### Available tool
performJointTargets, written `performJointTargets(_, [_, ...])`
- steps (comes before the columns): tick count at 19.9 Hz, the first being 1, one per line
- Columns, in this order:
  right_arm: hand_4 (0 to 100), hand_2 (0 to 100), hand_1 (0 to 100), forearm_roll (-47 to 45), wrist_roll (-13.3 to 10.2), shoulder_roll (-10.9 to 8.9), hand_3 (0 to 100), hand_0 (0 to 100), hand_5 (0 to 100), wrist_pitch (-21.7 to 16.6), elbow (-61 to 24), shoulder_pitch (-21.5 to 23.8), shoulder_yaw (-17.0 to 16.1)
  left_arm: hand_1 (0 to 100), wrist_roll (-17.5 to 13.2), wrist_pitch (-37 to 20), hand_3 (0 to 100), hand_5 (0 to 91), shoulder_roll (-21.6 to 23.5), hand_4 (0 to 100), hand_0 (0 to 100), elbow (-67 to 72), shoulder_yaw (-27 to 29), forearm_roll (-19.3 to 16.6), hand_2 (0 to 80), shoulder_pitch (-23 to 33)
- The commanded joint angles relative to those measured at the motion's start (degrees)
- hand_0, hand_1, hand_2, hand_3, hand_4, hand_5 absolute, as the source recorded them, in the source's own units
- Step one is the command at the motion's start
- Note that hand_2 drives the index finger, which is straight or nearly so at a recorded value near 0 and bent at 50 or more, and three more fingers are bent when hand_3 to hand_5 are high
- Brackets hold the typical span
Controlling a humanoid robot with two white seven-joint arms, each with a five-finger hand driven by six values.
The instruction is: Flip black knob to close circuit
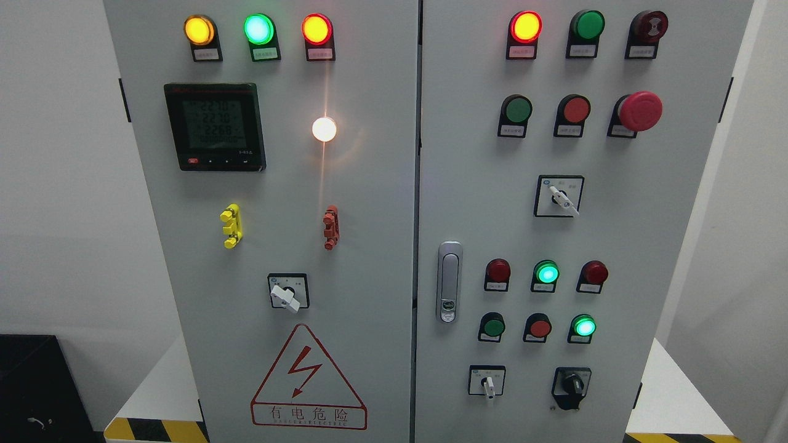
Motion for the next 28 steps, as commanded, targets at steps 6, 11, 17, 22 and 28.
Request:
performJointTargets(6, [18,21,10,23.04,1.54,0.19,25,0,0,2.49,-26.33,-0.67,-6.93,56,0.05,-0.04,0,0.0,0.0,0,12,0.01,0.05,0.0,0.0,0.0])
performJointTargets(11, [31,31,10,29.29,1.54,0.27,37,0,10,2.05,-33.36,-0.75,-7.19,56,-0.04,-0.04,0,0.0,0.0,0,12,0.01,-0.04,0.0,0.0,0.0])
performJointTargets(17, [55,51,9,33.25,1.46,0.36,64,0,36,1.96,-41.62,-0.75,-7.19,56,-0.04,-0.04,0,0.0,0.0,0,12,0.01,-0.03,0.0,0.0,0.0])
performJointTargets(22, [65,59,9,37.55,1.02,0.97,78,0,49,1.96,-47.86,-0.75,-7.19,56,0.05,-0.04,0,0.0,0.0,0,12,0.01,0.05,0.0,0.0,0.0])
performJointTargets(28, [76,72,8,43.18,-0.3,1.68,91,0,65,2.31,-56.47,-0.75,-6.67,56,-0.04,-0.04,0,0.0,0.0,0,12,0.01,0.05,0.0,0.0,0.0])
